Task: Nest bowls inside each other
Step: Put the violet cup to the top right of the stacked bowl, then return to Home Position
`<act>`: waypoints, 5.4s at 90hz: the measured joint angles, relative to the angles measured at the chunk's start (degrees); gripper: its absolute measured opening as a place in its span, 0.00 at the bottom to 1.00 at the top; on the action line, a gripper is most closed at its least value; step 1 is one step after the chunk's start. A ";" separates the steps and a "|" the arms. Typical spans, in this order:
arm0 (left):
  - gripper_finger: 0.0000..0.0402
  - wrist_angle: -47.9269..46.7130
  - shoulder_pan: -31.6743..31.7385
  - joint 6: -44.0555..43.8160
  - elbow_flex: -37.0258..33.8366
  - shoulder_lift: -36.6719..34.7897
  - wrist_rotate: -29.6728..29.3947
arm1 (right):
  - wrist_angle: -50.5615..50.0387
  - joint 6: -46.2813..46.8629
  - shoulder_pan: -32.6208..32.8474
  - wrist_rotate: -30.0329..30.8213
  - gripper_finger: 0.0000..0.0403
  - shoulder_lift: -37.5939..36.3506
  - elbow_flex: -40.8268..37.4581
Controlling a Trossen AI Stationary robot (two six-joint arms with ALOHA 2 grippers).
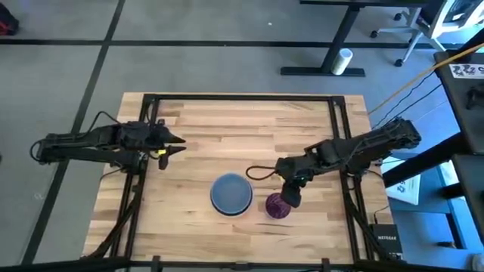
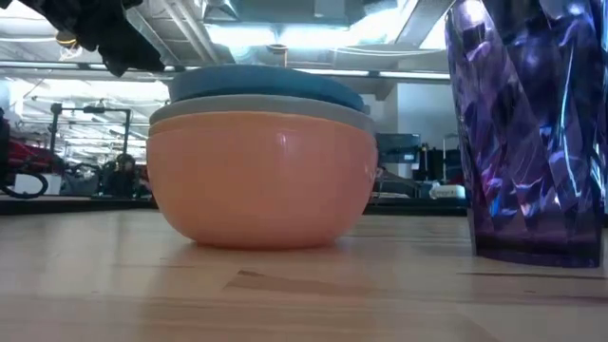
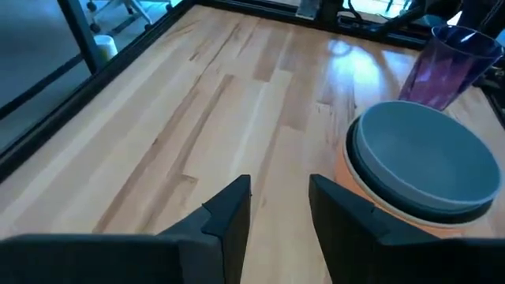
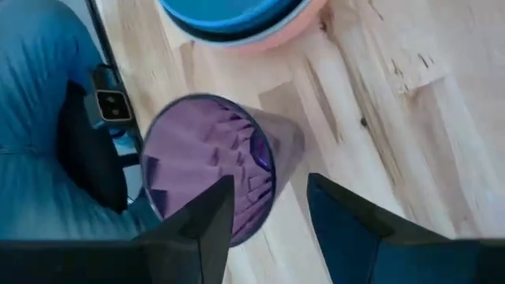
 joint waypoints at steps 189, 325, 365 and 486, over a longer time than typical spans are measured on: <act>0.28 -0.20 0.00 0.87 -0.02 0.00 -0.92 | -14.44 -33.58 -18.42 8.60 0.00 20.47 14.13; 0.28 -1.22 0.00 0.47 -0.02 -0.02 -0.90 | -9.24 -36.35 -18.79 1.02 0.28 21.75 12.76; 0.28 -1.17 -0.02 0.47 -0.02 0.00 -0.87 | -12.56 -39.31 -20.40 0.43 0.29 21.66 21.52; 0.28 32.34 -0.04 2.01 -13.77 -28.33 16.76 | 18.92 -31.45 -14.77 7.32 0.29 -38.91 -7.17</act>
